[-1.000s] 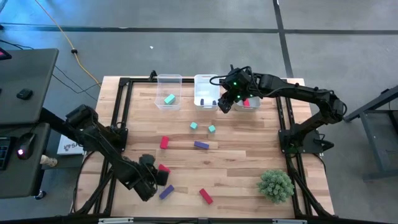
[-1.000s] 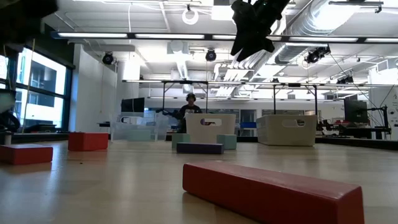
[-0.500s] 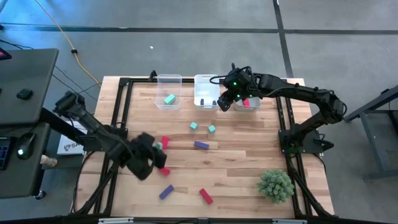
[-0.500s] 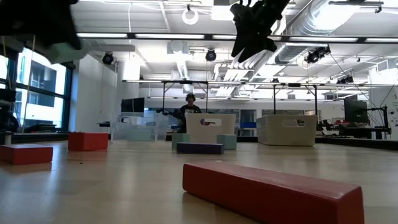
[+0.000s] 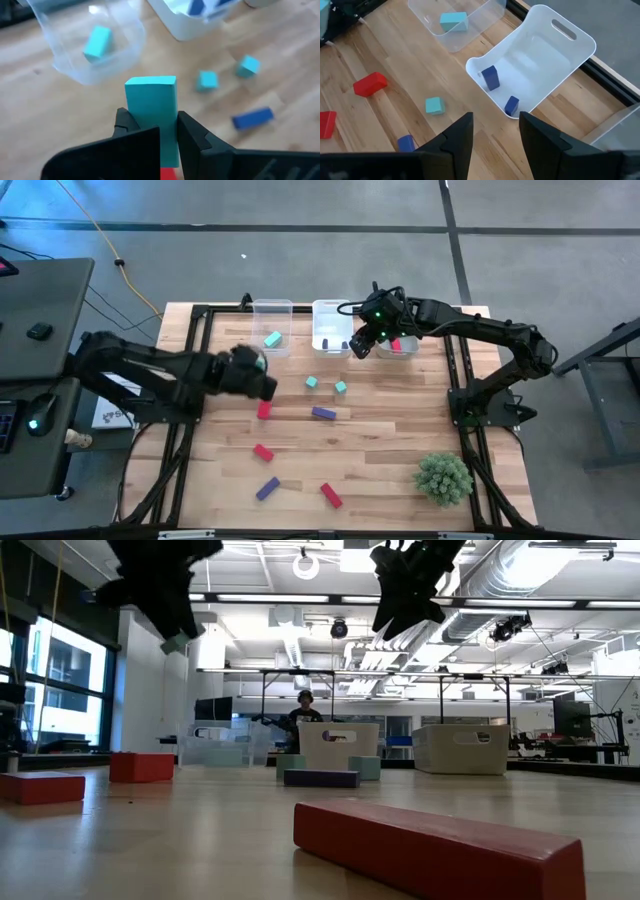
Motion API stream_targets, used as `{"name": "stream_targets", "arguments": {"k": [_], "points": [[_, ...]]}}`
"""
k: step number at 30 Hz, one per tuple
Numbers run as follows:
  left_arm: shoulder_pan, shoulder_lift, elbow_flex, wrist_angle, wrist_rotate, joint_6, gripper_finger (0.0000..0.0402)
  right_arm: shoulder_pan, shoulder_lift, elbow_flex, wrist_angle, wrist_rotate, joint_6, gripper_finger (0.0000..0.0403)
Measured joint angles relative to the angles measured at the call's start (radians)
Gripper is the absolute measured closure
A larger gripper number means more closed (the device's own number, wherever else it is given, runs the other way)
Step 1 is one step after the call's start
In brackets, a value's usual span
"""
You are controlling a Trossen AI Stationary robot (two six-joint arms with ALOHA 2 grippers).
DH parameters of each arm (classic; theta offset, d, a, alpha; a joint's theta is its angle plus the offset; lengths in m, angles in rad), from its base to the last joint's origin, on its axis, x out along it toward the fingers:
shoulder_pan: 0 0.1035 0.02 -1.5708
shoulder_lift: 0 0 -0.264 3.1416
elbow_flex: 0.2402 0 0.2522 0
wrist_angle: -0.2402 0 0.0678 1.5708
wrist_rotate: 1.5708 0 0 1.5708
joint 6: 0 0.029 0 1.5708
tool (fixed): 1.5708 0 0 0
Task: Sort & place blocks by color
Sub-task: Put the light blue block into the transparent bin
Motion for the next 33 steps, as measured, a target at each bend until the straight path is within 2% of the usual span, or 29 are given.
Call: {"name": "stream_targets", "arguments": {"k": [6,17,25,33], "points": [[0.229,-0.003,0.000,0.059,0.072,0.245,0.0401,-0.010,0.000,0.000,0.018,0.008,-0.001,0.0254],[0.596,0.000,0.000,0.311,0.260,0.614,0.0401,-0.070,0.000,0.000,0.116,0.007,-0.082,0.0254],[0.775,0.056,0.000,0.406,0.368,0.733,0.0401,-0.101,0.000,0.000,0.118,0.006,-0.106,0.0254],[0.844,0.185,0.001,0.445,0.434,0.735,0.0401,-0.109,0.000,0.000,0.122,0.006,-0.122,0.0254]]}}
